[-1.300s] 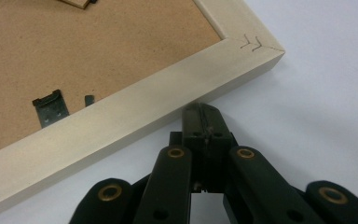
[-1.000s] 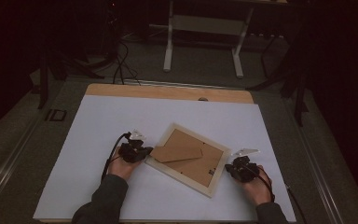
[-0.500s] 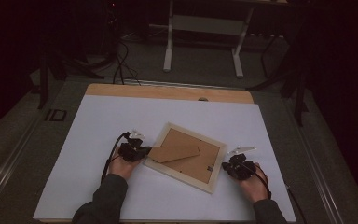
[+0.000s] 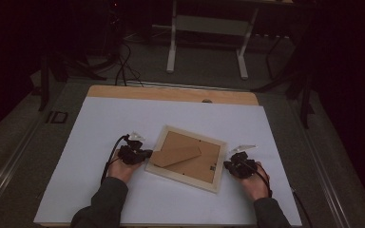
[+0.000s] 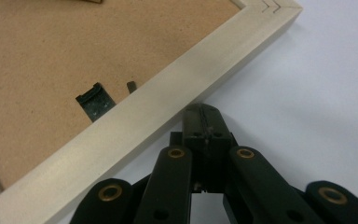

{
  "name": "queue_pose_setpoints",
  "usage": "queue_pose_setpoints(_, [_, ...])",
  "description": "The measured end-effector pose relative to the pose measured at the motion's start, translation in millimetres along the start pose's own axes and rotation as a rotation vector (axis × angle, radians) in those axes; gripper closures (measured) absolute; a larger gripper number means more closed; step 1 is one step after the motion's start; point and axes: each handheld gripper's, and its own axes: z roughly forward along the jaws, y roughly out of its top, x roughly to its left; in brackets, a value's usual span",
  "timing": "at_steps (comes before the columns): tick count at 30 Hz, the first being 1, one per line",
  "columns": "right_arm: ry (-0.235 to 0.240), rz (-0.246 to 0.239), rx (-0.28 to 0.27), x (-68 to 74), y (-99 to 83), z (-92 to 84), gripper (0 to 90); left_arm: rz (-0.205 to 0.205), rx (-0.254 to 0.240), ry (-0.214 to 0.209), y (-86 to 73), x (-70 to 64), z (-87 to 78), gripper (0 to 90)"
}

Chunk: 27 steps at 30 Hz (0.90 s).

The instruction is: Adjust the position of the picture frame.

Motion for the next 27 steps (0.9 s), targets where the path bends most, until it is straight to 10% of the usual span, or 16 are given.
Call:
queue_pose_setpoints(8, [-0.012,-0.007,0.011,3.3,15.9,10.4,89.9,-0.017,0.001,0.025,-2.2,6.9,-4.7,90.0])
queue_pose_setpoints(16, [0.05,-0.12,0.038,20.3,10.0,4.1,89.9,-0.007,0.002,-0.017,-19.5,10.1,-20.4,90.0])
queue_pose_setpoints(27, [0.047,-0.098,0.03,23.9,10.7,5.6,90.0,-0.053,-0.028,0.023,-36.7,-1.7,-30.6,90.0])
